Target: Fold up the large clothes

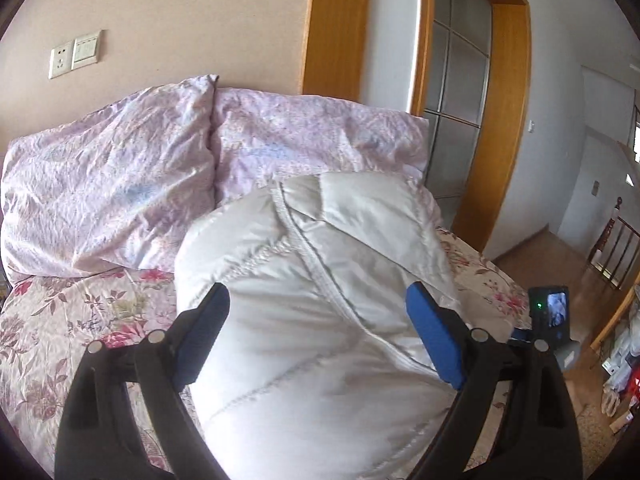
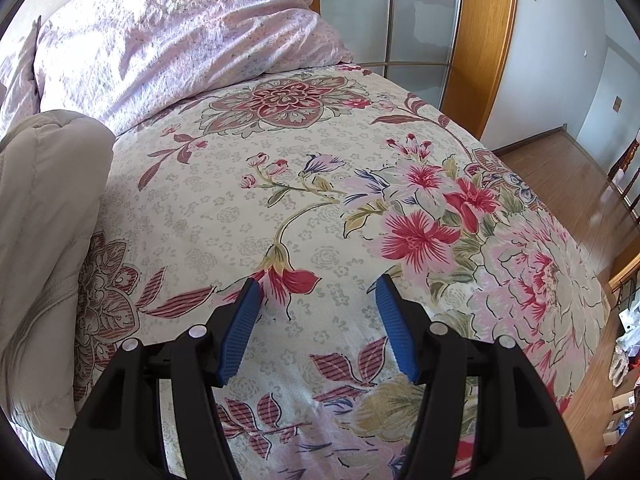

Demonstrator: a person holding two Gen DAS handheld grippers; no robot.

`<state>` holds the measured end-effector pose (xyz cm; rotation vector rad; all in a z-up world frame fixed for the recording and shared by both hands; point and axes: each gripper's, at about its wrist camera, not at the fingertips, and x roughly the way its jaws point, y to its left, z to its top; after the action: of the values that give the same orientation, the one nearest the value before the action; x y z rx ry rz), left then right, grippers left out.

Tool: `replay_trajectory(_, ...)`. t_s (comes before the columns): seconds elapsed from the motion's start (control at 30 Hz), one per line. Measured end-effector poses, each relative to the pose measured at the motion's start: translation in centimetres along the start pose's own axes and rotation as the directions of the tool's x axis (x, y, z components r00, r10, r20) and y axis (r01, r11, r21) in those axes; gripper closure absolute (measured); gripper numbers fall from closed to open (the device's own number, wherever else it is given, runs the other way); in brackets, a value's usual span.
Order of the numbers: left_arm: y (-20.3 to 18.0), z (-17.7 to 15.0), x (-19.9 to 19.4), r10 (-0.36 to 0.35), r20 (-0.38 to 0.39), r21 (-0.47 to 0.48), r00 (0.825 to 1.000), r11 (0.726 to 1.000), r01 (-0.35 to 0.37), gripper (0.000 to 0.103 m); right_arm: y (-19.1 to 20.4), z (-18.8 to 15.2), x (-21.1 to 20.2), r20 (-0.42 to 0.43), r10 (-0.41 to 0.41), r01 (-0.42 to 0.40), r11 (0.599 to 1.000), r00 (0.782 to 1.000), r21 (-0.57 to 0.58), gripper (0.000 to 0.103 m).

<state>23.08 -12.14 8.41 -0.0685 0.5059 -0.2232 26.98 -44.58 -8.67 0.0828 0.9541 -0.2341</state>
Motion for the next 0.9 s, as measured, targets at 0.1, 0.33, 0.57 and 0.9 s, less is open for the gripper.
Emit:
replay_trajectory(0.1, 1.5, 0.3, 1.2, 0.03, -0.016, -0.023, 0.999, 0.999, -0.031, 0.013, 0.0, 0.0, 0.0, 0.0, 0.001, -0.001, 1.0, 1.0, 0.0, 0.042)
replay_trajectory(0.33, 3.0, -0.8, 4.9, 0.071, -0.09, -0.031, 0.993, 0.997, -0.074, 0.014, 0.0, 0.0, 0.0, -0.001, 0.0, 0.0, 1.0, 1.0, 0.0, 0.042)
replay_trajectory(0.57, 2.1, -2.1, 7.2, 0.077, -0.116, 0.009, 0.99, 0.997, -0.077, 0.014, 0.0, 0.0, 0.1, -0.001, 0.0, 0.0, 1.0, 1.0, 0.002, 0.041)
replay_trajectory(0.9, 0.5, -4.1, 11.3, 0.049, -0.158, 0.02, 0.986, 0.999, -0.046, 0.012, -0.7, 0.4, -0.3, -0.014, -0.013, 0.013, 0.999, 1.0, 0.045, 0.042)
